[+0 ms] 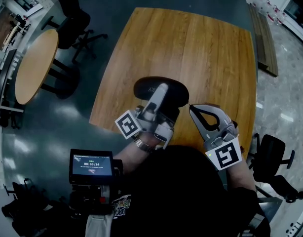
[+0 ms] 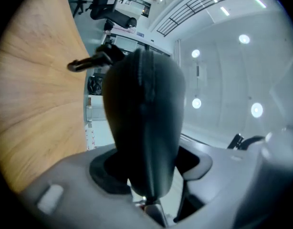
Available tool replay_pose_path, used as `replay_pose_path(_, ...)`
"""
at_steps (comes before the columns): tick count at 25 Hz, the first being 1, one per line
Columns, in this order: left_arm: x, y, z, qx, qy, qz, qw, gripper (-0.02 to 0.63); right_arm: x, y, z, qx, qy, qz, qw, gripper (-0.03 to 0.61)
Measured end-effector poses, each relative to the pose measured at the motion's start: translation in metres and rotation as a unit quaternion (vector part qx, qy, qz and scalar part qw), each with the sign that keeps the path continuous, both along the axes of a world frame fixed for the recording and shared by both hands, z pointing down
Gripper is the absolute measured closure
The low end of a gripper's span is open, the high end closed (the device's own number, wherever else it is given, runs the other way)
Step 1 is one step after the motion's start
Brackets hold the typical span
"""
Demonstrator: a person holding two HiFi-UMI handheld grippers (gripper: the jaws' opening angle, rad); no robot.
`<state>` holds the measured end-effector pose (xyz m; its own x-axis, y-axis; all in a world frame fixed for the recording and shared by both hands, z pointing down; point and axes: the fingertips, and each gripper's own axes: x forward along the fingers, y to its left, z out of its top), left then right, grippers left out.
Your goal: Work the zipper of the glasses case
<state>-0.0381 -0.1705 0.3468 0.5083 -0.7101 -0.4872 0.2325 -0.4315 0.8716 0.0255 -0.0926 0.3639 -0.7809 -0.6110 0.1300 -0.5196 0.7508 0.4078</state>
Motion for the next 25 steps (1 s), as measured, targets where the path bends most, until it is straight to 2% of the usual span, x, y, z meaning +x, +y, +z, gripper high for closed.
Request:
replay_pose_path(2, -0.004, -0.002, 0.003, -0.012, 0.011, -0.007, 0.9998, 0.359, -0.009, 0.006, 0.005, 0.029, 0.032, -0.005, 0.999, 0.574)
replay_pose_path(4, -0.004, -0.002, 0.004, -0.012, 0.009, -0.008, 0.9999, 0.36, -0.01, 0.005, 0.005, 0.041, 0.036, 0.007, 0.998, 0.574)
replay_pose_path(6, -0.004, 0.0, 0.003, -0.006, 0.003, -0.007, 1.0, 0.36, -0.007, 0.004, 0.003, 0.028, 0.014, 0.016, 0.999, 0.574)
replay_pose_path(11, -0.001, 0.001, -0.002, 0.016, -0.027, -0.015, 0.9994, 0.359, -0.007, 0.002, 0.008, 0.006, -0.004, 0.017, 1.0, 0.568)
replay_pose_path(12, 0.0, 0.003, -0.003, 0.02, -0.034, -0.016, 0.9991, 0.359, -0.008, 0.002, 0.008, -0.007, -0.017, 0.015, 1.0, 0.535)
replay_pose_path(14, 0.002, 0.005, -0.004, 0.029, -0.052, -0.017, 0.9981, 0.359, -0.011, 0.003, 0.005, -0.031, -0.048, 0.016, 0.998, 0.394)
replay_pose_path(17, 0.009, 0.008, -0.001, 0.036, -0.091, -0.017, 0.995, 0.359, -0.015, -0.002, -0.002, -0.037, -0.071, 0.029, 0.996, 0.298)
replay_pose_path(22, 0.031, 0.018, 0.008, 0.049, -0.147, 0.006, 0.9879, 0.358, -0.023, -0.013, 0.002, -0.025, -0.035, 0.04, 0.998, 0.262)
replay_pose_path(25, 0.041, 0.024, 0.014, 0.058, -0.191, 0.018, 0.9797, 0.359, -0.03, -0.014, 0.007, -0.019, -0.014, 0.034, 0.999, 0.249)
